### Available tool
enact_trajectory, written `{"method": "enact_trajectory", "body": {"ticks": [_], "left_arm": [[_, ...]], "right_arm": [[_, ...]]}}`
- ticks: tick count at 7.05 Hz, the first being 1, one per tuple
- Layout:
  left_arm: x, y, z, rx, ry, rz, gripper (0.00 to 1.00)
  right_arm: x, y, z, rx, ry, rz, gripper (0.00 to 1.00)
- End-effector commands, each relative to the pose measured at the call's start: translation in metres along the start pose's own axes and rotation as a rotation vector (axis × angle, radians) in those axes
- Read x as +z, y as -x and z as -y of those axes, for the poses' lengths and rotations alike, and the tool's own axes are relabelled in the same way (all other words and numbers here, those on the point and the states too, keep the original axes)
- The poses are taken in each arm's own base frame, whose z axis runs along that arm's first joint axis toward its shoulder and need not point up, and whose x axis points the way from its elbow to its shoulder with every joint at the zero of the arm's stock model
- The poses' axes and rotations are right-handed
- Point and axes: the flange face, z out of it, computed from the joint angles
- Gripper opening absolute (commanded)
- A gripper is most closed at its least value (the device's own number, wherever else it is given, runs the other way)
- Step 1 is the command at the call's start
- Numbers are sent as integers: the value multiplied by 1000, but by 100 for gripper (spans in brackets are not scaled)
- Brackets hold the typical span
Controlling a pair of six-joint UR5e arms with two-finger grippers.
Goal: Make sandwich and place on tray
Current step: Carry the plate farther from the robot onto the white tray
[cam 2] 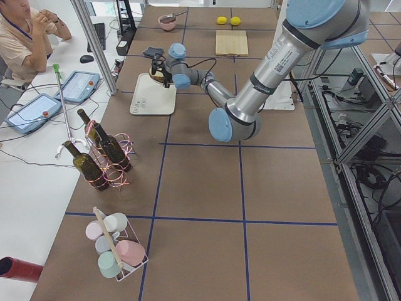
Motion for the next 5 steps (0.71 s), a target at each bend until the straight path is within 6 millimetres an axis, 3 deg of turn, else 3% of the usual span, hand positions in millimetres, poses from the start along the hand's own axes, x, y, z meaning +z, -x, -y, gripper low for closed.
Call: {"method": "enact_trajectory", "body": {"ticks": [1, 3, 4, 5], "left_arm": [[62, 22, 33, 15, -14, 23, 0], [69, 22, 31, 44, -10, 30, 0], [69, 23, 31, 66, -9, 32, 25], [70, 24, 29, 70, -7, 33, 66]], "right_arm": [[0, 0, 1, -1, -1, -1, 100], [1, -1, 0, 1, 1, -1, 100], [0, 0, 0, 0, 0, -1, 100], [0, 0, 0, 0, 0, -1, 100]]}}
